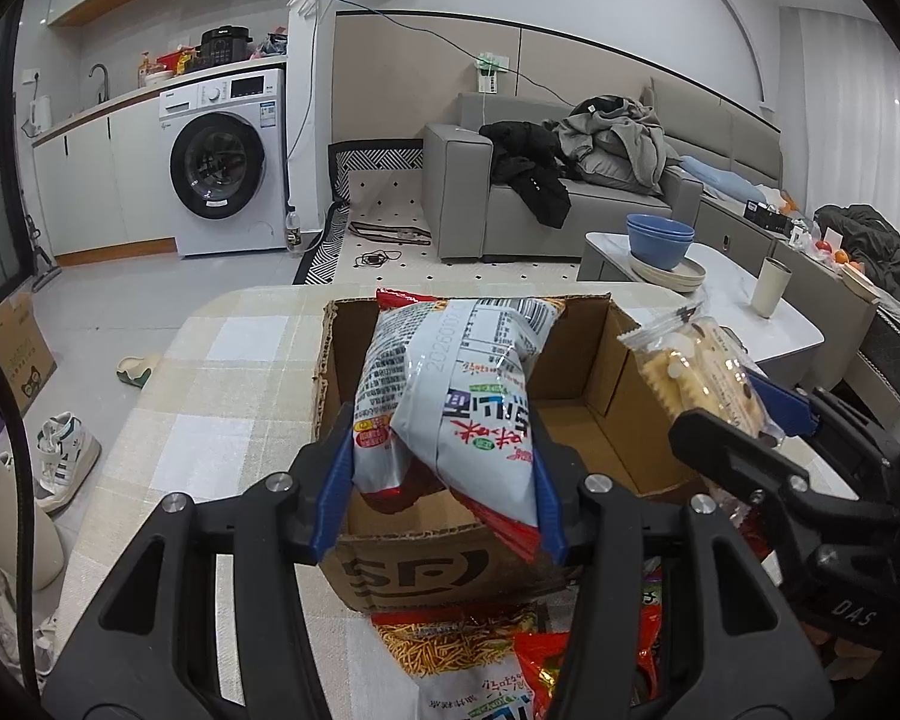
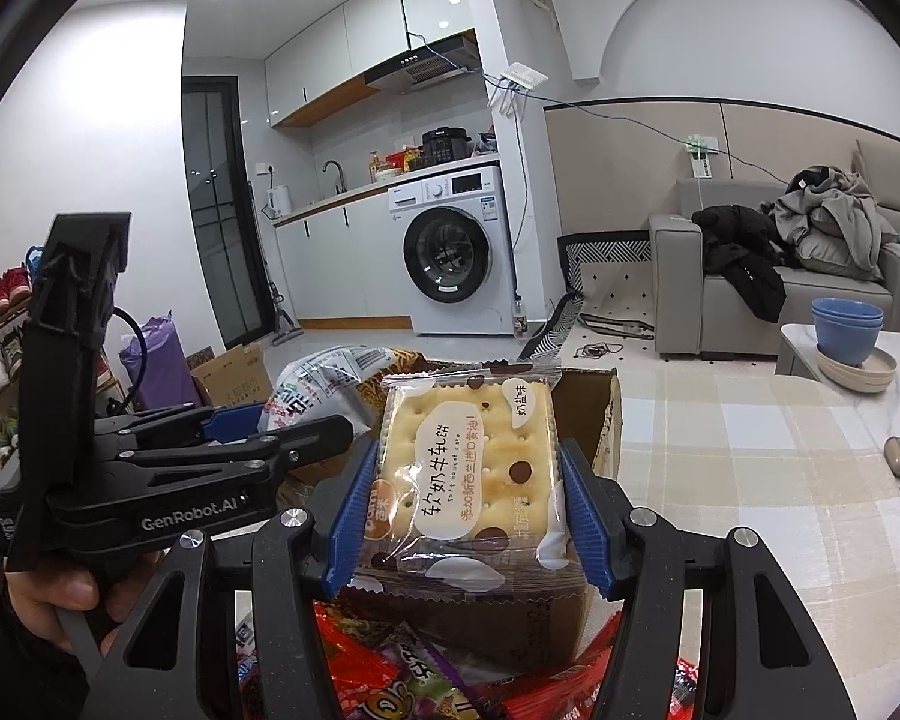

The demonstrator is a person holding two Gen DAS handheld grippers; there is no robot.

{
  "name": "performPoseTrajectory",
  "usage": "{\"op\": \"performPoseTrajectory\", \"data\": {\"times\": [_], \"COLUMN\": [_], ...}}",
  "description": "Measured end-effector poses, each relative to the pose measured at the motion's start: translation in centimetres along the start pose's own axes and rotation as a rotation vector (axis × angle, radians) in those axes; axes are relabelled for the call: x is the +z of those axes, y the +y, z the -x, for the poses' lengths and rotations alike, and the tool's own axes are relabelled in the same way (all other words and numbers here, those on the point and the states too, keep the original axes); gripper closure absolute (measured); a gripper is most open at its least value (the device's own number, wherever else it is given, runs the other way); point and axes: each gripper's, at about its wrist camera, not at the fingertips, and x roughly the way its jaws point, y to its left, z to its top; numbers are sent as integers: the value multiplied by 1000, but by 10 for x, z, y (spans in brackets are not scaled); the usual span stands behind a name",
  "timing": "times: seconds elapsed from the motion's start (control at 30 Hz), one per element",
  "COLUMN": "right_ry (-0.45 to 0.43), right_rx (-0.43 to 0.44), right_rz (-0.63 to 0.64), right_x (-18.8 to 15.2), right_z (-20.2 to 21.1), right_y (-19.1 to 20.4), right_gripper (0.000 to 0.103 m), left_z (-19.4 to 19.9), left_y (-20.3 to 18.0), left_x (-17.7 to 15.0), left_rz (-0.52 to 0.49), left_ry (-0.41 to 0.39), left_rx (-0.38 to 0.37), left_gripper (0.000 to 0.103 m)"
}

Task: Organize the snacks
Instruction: 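Open right gripper to drop the cracker pack into the box while left gripper releases the noodle bag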

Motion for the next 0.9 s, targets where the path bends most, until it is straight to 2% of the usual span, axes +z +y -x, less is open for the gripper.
{"op": "performPoseTrajectory", "data": {"times": [0.23, 0.4, 0.43, 0.47, 0.53, 0.57, 0.67, 0.73, 0.87, 0.9], "right_ry": [24, 30, 27, 21, 20, 20, 43, 54, 68, 70], "right_rx": [-13, 3, 5, -7, -15, -7, -2, -20, -43, -45], "right_rz": [-1, 12, 16, 21, 25, 20, 2, -5, -40, -45], "right_x": [2, 4, 4, 5, 5, 4, 3, 0, -3, -4], "right_z": [-15, -13, -12, -9, -4, -2, 6, 12, 25, 28], "right_y": [0, 2, 3, 3, 2, 1, -5, -6, -13, -14], "right_gripper": [44, 42, 39, 33, 23, 17, 3, 1, 1, 1], "left_z": [-9, -16, -15, -14, -8, -5, 10, 17, 31, 35], "left_y": [-3, -2, -2, -2, -1, -2, 0, 1, -2, -3], "left_x": [0, -3, -4, -5, -6, -6, -9, -12, -24, -27], "left_rz": [-16, -14, -15, -18, -39, -47, -46, -43, -62, -68], "left_ry": [8, 48, 49, 46, 36, 27, 6, 17, 11, 5], "left_rx": [12, -5, -18, -26, -18, -13, -25, -31, -14, -13], "left_gripper": [54, 51, 49, 45, 35, 24, 21, 19, 1, 1]}}
